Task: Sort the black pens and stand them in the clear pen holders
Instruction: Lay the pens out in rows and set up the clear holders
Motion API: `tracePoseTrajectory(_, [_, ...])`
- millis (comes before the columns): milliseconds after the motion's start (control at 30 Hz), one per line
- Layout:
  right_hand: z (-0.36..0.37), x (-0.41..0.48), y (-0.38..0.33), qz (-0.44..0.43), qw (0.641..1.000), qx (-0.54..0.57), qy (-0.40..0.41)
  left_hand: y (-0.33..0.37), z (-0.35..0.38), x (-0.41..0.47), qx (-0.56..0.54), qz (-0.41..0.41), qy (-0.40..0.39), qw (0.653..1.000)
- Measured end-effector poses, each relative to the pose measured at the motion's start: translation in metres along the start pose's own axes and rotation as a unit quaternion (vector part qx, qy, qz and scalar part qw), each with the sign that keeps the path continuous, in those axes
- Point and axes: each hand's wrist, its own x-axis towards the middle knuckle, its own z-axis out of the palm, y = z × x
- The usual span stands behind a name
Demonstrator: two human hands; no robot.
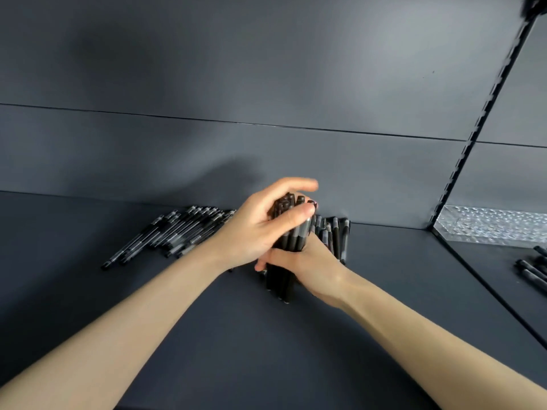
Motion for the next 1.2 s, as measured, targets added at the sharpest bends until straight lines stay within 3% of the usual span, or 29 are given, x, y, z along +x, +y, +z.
tracePoseTrajectory(133, [0.000,-0.001,0.002,0.017,1.000,0.008,0.000,0.003,-0.007,-0.002,-0.035,-0.033,-0.044,0.998])
tracePoseTrajectory(233, [-0.005,0.006,-0.001,0.031,0.998,0.040,0.047,-0.021,-0.022,-0.004,-0.031,-0.095,0.072,0.992])
tracePoseTrajectory(300, [-0.009,0.013,-0.006,0.052,0.993,0.068,0.075,-0.049,-0.035,-0.007,0.114,-0.127,0.104,0.980])
tracePoseTrajectory(400, [-0.013,0.023,-0.010,0.071,0.990,0.078,0.094,-0.082,-0.049,-0.011,0.340,-0.176,0.047,0.923])
tracePoseTrajectory(533, [-0.010,0.034,-0.002,0.083,0.987,0.073,0.113,-0.091,-0.049,-0.007,0.445,-0.209,-0.031,0.870])
tracePoseTrajectory(1000, [-0.005,0.037,0.011,0.075,0.987,0.072,0.126,-0.085,-0.034,0.006,0.451,-0.337,-0.083,0.822])
tracePoseTrajectory(1067, [-0.004,0.038,0.013,0.076,0.985,0.086,0.131,-0.081,-0.037,0.004,0.455,-0.305,-0.022,0.837])
tracePoseTrajectory(1100, [-0.004,0.038,0.013,0.077,0.983,0.095,0.136,-0.078,-0.037,0.002,0.425,-0.273,0.029,0.863])
tracePoseTrajectory(1167, [-0.004,0.038,0.010,0.077,0.979,0.116,0.148,-0.067,-0.033,-0.004,0.280,-0.207,0.099,0.932])
tracePoseTrajectory(1200, [-0.004,0.038,0.008,0.076,0.978,0.121,0.155,-0.060,-0.028,-0.007,0.199,-0.180,0.091,0.959])
